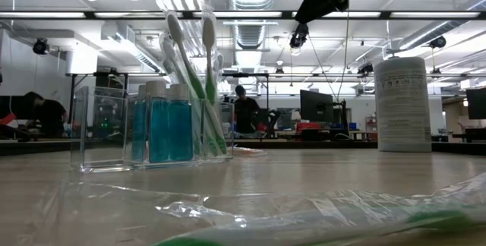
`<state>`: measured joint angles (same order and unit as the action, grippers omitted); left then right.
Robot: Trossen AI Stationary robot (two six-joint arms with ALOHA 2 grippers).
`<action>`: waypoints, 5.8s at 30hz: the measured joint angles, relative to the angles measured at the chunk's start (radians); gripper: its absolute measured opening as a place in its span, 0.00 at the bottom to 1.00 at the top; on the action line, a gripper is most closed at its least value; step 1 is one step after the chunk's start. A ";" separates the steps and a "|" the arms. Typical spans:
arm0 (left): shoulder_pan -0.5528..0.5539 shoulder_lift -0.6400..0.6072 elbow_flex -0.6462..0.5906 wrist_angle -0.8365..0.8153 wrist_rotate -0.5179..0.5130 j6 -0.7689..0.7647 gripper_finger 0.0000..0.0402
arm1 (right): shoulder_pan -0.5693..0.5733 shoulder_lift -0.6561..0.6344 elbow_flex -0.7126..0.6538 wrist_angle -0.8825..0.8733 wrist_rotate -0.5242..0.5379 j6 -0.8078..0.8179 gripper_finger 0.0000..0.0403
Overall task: Pick & Place toothbrushing station
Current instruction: Put the orange toothbrush into the transparent organizer
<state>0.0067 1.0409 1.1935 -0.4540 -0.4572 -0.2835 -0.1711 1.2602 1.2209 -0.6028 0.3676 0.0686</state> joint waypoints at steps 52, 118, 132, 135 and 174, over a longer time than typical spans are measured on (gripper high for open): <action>0.263 0.198 0.027 -0.463 0.051 -0.368 0.42 | 0.047 0.005 0.000 0.018 -0.050 0.014 0.42; 0.590 0.801 0.027 -0.147 0.378 -0.032 0.42 | 0.049 0.005 0.000 0.008 -0.057 0.265 0.42; 0.613 0.801 0.027 -0.150 0.385 -0.024 0.30 | 0.049 0.005 0.000 0.009 -0.057 0.264 0.42; 0.614 0.801 0.012 -0.150 0.426 -0.023 0.24 | 0.049 0.005 0.000 0.009 -0.057 0.264 0.42; 0.615 0.617 -0.005 -0.056 0.467 0.003 0.04 | 0.049 0.006 0.000 -0.020 -0.056 0.212 0.42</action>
<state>0.6216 1.6581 1.1889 -0.5105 0.0095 -0.2806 -0.1219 1.2659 1.2209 -0.6232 0.3111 0.2801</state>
